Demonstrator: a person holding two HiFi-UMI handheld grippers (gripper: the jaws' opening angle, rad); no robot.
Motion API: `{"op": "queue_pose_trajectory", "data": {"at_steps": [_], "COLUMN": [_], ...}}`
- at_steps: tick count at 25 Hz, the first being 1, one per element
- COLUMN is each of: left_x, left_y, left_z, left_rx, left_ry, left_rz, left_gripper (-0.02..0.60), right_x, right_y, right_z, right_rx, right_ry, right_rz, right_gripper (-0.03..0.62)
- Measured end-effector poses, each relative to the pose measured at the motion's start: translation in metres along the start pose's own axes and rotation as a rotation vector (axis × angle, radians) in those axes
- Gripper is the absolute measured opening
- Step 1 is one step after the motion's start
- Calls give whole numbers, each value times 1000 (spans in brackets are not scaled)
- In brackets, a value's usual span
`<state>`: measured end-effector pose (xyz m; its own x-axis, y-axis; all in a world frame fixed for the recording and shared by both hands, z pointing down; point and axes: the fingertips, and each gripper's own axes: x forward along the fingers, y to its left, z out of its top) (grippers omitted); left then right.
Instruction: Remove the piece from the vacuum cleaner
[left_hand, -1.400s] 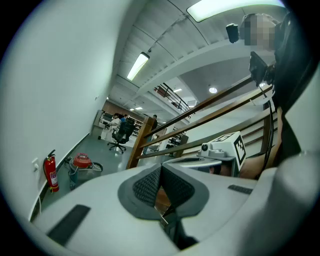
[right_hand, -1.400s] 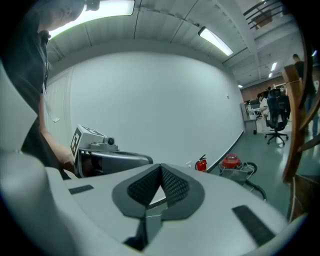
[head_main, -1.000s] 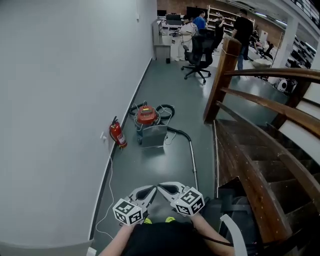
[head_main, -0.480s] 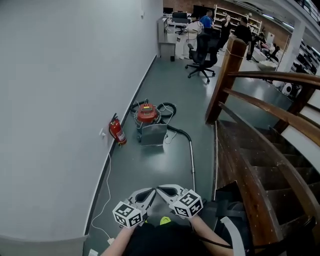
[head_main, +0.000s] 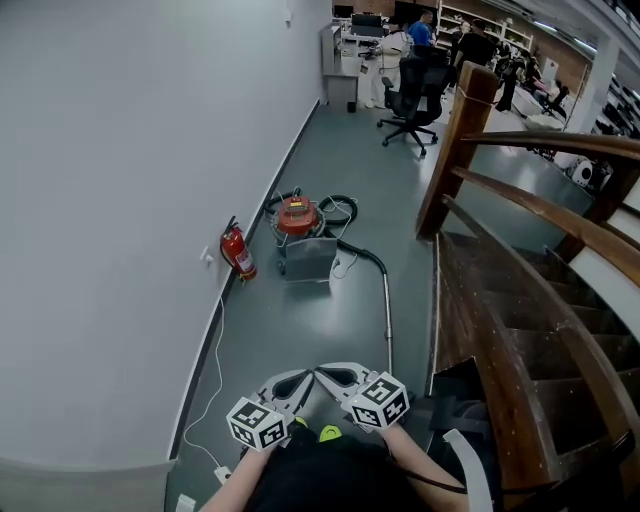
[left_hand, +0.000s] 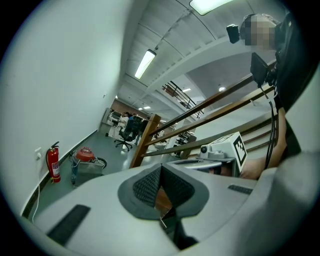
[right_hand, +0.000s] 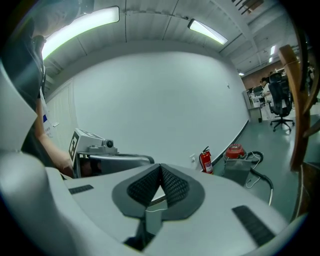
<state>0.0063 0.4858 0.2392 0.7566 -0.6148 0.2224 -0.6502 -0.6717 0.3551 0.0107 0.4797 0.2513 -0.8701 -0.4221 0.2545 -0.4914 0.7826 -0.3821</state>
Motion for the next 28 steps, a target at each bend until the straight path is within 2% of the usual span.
{"op": "queue_pose_trajectory", "data": {"at_steps": [11, 15, 28], "left_x": [9, 20, 64], "left_y": [13, 25, 88], "left_z": [1, 2, 31], "left_rx": [-20, -19, 76], "left_ry": [7, 18, 93], "left_rz": [7, -5, -70], "left_gripper": [8, 8, 8], "right_x": [10, 17, 61], "right_y": [-13, -27, -87], "right_z": [1, 4, 36], "right_rx": [1, -7, -3], "right_ry": [26, 39, 37], "right_rz": [24, 3, -98], "right_gripper": [14, 14, 14]}}
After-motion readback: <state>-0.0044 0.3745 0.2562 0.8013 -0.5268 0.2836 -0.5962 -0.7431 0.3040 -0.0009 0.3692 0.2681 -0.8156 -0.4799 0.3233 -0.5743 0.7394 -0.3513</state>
